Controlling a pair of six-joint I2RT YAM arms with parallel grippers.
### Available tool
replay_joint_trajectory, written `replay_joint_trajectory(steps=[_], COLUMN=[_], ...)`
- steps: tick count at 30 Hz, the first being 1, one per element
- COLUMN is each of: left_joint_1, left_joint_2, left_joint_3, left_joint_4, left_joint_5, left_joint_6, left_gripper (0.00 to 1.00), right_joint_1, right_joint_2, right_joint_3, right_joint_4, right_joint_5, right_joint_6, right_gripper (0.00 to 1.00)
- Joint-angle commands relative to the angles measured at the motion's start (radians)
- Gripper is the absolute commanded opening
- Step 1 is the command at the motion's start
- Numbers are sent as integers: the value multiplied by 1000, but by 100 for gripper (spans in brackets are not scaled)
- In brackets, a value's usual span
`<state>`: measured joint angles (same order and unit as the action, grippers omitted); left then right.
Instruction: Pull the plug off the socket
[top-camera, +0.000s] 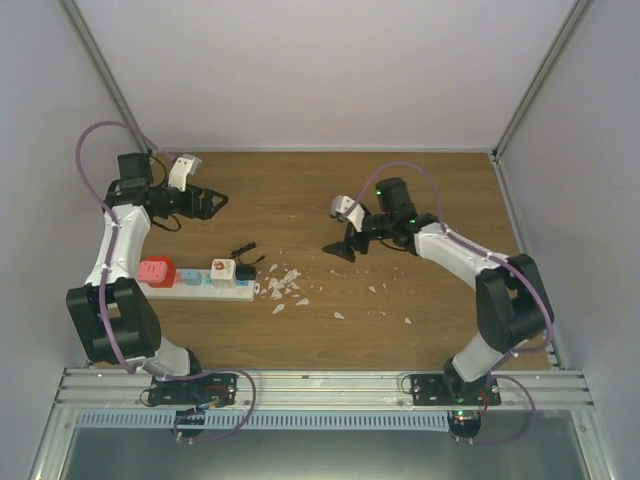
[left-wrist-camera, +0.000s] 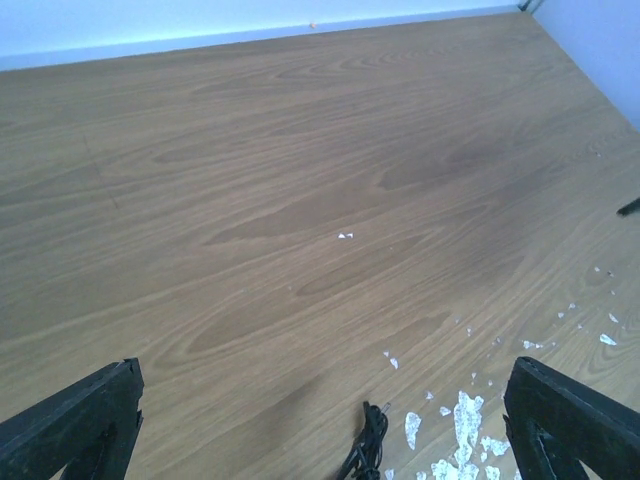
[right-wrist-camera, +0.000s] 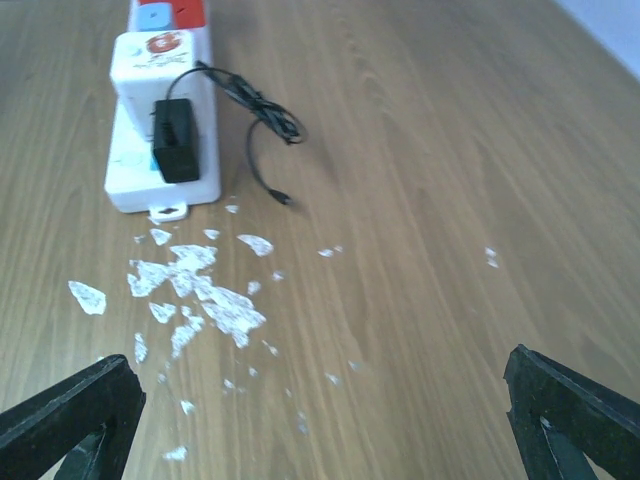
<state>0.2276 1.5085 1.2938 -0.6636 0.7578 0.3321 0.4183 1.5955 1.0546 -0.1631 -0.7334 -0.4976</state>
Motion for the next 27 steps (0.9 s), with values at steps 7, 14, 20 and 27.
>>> replay_joint_trajectory(steps=[7, 14, 20, 27], left_joint_1=[117, 137, 139, 144], left_joint_2=[31, 12, 2, 1], left_joint_3=[15, -11, -20, -31], left_joint_4=[-88, -101, -107, -98], left_joint_5=[160, 163, 162, 175], left_joint_6=[87, 120, 135, 135], left_gripper=[99, 99, 99, 99], right_joint_1=[220, 313, 370, 431], right_joint_2=[237, 378, 473, 547], right_joint_3=[170, 291, 363, 409], right_joint_4=[18, 18, 8, 25], right_joint_5=[60, 76, 81, 90], right_joint_6=[-57, -70, -65, -33], right_gripper=[100, 100, 100, 100])
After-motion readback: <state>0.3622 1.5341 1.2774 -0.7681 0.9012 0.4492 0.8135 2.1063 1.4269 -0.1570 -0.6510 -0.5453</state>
